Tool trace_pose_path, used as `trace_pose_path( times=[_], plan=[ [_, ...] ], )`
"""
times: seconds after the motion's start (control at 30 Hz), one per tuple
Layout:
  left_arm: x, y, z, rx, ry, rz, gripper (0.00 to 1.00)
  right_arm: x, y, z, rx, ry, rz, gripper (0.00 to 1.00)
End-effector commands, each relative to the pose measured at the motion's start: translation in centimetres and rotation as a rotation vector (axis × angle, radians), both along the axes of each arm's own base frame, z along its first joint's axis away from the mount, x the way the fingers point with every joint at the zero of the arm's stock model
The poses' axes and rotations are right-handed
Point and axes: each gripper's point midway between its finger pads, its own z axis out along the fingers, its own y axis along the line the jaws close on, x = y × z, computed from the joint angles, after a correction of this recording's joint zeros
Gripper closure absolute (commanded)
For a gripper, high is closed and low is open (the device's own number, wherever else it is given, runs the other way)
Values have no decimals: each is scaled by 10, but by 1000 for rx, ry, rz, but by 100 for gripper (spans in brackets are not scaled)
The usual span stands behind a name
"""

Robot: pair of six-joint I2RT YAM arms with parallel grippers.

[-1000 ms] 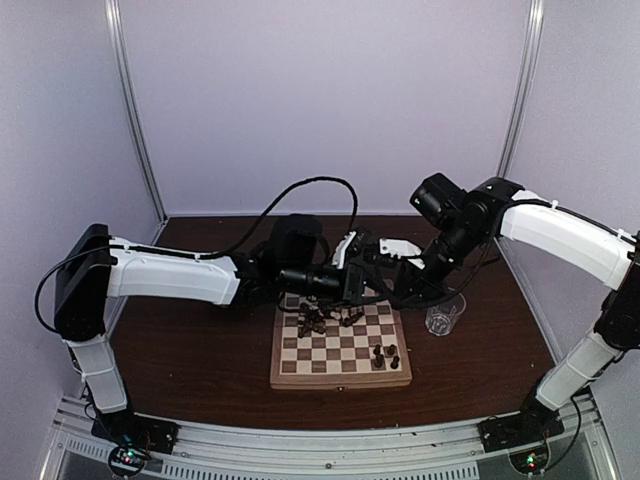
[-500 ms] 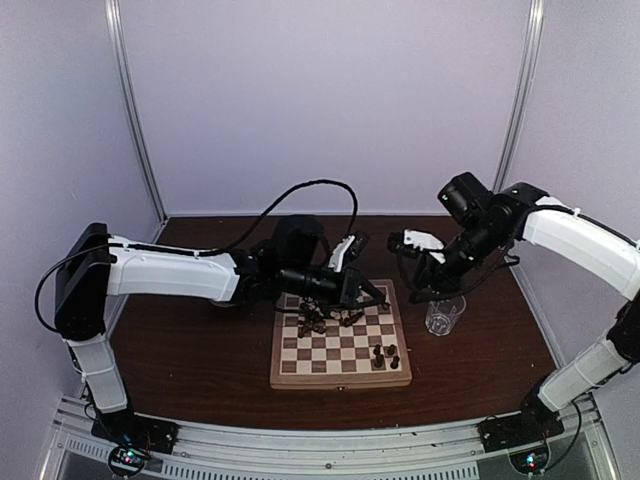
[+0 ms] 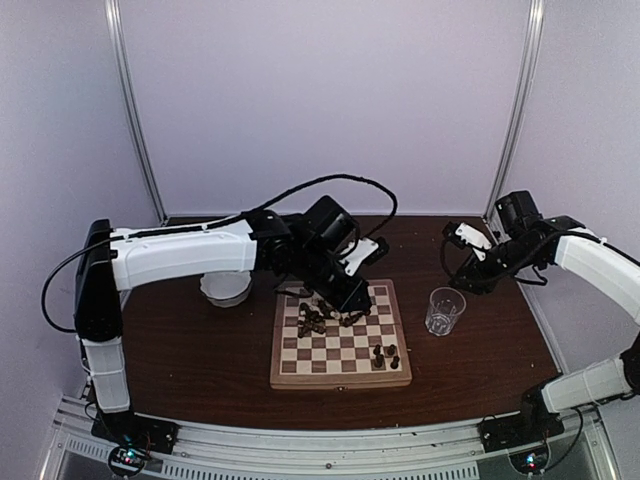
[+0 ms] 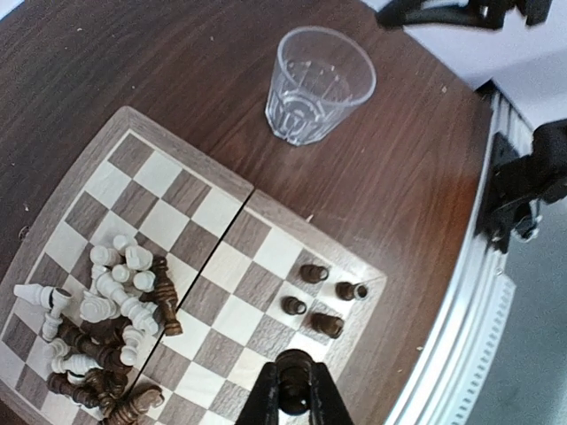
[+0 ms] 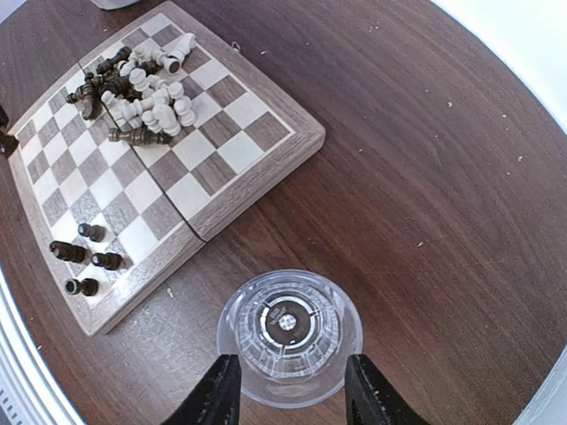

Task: Set up the chess pieces on the board
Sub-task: Place the pawn on c7.

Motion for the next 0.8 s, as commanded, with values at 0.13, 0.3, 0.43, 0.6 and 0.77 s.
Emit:
trace_pose_path(
  times=[0.13, 0.3, 0.43, 0.6, 0.77],
  plan=[
    [-18, 10, -53, 358, -147, -137, 98, 23, -12, -3, -51, -75, -62, 57],
    [-22, 6, -68, 378, -118, -140, 98, 24, -11, -4, -46, -78, -62, 57],
    [-25, 3, -83, 392, -96, -148, 98, 23, -11, -6, -49, -72, -61, 57],
    [-28, -2, -97, 406, -90, -158, 98, 23, -12, -6, -51, -73, -61, 57],
    [-26, -5, -101, 406, -96, -151, 98, 23, -12, -8, -55, -70, -62, 57]
  ],
)
